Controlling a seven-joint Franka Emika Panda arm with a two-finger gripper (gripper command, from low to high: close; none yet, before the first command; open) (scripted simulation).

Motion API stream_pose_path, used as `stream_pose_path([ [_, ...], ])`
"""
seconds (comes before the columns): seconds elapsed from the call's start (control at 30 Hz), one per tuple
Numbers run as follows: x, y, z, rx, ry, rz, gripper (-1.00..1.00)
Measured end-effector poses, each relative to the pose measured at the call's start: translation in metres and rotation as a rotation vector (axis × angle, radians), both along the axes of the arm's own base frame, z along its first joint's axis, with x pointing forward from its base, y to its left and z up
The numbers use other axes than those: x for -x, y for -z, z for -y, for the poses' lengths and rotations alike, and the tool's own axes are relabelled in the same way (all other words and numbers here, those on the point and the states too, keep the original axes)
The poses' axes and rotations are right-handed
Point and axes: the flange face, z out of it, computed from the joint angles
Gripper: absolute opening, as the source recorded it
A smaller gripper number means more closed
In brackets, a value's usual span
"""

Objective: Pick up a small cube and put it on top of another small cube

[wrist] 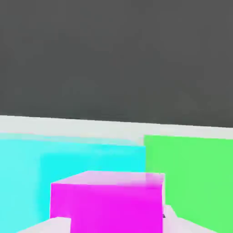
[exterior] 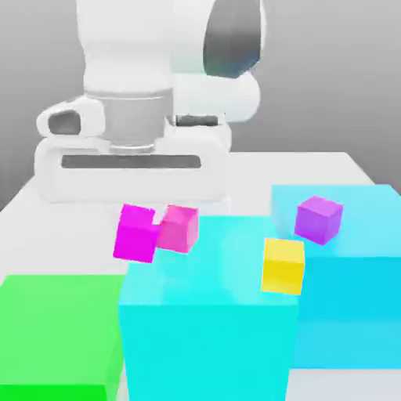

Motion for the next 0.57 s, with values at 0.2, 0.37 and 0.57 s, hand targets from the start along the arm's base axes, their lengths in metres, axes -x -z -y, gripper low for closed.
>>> stream_pose_path([
  [0.2, 0.012, 0.029, -0.097, -0.009, -0.159, -0.060, -1.00],
  [0.37, 0.013, 0.039, -0.099, -0.010, -0.161, -0.061, 1.00],
  [0.57, 0.013, -0.001, -0.100, -0.004, -0.164, -0.061, 1.00],
])
